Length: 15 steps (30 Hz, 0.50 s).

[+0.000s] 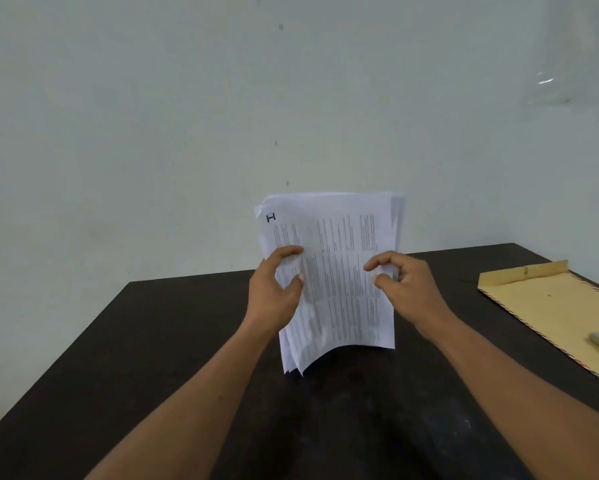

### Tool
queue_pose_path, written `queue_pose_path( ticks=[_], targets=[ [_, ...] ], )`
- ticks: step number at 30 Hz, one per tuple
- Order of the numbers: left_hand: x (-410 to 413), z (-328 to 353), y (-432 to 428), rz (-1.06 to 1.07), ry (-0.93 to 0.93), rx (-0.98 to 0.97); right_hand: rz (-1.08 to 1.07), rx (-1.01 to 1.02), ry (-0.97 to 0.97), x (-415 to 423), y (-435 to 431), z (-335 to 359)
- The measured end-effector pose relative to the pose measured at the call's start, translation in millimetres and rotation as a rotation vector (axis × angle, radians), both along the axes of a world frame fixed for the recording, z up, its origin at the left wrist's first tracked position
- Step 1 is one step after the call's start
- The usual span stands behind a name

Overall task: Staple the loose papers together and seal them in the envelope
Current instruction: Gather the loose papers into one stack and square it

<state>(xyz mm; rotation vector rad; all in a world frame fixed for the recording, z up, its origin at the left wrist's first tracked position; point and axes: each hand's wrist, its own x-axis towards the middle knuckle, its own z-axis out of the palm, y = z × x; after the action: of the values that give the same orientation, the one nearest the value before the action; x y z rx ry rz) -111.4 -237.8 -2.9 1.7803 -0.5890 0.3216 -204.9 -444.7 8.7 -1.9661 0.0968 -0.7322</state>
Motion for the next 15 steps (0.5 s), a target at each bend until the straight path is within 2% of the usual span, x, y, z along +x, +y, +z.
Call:
queue_pose_path(
  ticks=[6,11,15],
  targets=[
    [-7.3,5.9,-20.6,0.021,0.013,-0.013,-0.045,0.106,-0.094,7.2,-13.9,6.0],
    [-19.0,-18.7,-27.0,0.094,-0.024,-0.019,-0.071,0.059,-0.045,2.0,-15.2,-19.0],
    [-24.4,-28.8,-33.8,0.168,-0.079,-0.119,-0.108,0.071,-0.107,-1.2,-10.9,-30.2]
  ],
)
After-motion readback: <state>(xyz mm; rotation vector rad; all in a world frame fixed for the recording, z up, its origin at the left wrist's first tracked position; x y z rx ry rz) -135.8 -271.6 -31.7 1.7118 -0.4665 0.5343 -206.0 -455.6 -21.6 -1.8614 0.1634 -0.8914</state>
